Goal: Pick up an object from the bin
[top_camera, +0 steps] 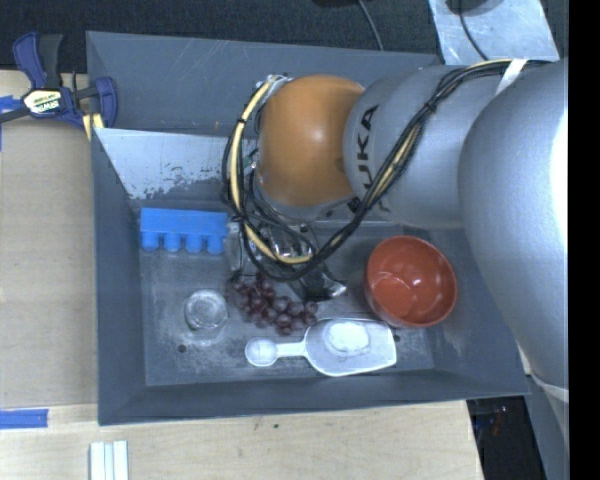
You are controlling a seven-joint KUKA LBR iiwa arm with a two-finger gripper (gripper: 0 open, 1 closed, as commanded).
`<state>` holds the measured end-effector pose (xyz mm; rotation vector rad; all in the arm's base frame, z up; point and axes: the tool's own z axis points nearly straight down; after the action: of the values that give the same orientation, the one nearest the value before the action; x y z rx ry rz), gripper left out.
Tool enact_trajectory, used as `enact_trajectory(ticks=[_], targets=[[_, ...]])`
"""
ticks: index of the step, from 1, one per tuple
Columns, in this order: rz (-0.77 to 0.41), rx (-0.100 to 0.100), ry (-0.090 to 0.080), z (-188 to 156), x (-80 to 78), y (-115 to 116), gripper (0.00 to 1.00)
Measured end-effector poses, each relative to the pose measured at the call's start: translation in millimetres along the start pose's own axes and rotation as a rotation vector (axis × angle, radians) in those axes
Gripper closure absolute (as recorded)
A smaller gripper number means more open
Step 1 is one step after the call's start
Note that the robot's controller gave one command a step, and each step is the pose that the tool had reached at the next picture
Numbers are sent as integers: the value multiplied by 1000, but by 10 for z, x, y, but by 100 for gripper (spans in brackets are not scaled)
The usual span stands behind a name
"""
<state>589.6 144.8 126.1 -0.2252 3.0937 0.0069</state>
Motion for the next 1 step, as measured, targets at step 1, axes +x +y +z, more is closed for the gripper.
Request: enact_trajectory(ticks=[1], targets=[[33,1,-5,-905,161,-168,100]])
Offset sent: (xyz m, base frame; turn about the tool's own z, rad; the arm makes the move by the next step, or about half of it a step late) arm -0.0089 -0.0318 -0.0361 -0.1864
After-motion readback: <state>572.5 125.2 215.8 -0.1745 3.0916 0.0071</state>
